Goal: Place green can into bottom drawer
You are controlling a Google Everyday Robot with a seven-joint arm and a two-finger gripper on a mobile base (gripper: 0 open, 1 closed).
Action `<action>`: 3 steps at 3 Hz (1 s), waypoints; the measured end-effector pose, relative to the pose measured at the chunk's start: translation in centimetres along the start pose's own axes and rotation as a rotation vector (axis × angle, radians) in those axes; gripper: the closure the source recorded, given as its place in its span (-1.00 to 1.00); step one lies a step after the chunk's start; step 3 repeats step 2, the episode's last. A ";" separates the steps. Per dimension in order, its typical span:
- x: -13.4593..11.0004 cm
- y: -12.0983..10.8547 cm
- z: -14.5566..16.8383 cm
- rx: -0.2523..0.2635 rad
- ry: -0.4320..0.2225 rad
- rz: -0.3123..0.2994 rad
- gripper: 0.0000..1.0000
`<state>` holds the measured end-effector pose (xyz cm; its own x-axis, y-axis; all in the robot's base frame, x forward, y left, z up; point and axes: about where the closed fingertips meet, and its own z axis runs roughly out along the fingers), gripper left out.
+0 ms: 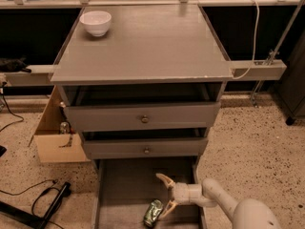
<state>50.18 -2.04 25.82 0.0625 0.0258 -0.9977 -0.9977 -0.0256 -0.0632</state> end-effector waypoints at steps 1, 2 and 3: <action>0.0 0.0 0.0 0.000 0.000 0.000 -1.00; 0.0 0.0 0.0 0.000 0.000 0.000 -1.00; 0.0 0.0 0.0 0.000 0.000 0.000 -1.00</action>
Offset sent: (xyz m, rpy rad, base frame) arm -0.0325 -0.0211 0.0749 -0.1127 -0.1539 0.1003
